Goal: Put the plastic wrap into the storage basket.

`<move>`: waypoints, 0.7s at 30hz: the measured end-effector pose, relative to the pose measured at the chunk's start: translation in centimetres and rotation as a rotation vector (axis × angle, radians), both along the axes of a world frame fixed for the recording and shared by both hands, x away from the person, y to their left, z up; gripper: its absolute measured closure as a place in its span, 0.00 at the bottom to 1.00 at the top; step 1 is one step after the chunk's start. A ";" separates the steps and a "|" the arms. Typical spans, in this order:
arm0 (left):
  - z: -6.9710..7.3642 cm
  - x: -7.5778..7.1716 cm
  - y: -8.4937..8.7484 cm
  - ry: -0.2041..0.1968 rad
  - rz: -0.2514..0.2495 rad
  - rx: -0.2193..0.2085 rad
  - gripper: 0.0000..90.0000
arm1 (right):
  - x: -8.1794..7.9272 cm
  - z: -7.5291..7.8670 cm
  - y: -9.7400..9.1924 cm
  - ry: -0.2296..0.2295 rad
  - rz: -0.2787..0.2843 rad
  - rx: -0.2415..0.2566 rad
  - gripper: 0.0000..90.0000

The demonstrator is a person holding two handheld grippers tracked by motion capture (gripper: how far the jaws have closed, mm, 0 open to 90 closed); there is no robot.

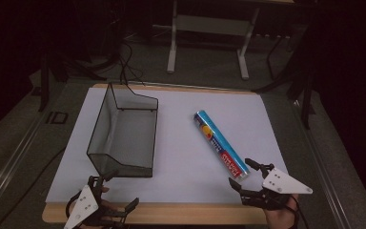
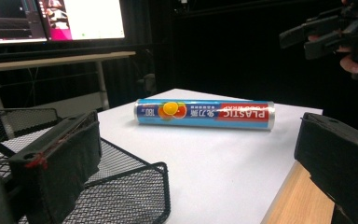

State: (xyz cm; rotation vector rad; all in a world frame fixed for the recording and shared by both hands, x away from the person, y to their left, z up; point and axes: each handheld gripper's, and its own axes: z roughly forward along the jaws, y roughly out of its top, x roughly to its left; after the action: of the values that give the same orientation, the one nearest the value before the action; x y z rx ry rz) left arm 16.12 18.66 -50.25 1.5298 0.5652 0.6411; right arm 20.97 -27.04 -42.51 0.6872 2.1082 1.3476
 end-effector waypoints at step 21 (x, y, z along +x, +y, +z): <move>0.0 0.0 0.2 0.014 -0.023 -0.011 0.01 | 6.4 4.2 1.2 0.117 -0.068 -0.028 0.11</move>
State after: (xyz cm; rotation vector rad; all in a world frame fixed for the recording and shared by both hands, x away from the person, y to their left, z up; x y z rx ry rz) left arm 16.17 18.87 -50.22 1.5295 0.5602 0.6086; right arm 27.39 -25.88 -38.32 0.8374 2.1692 1.2669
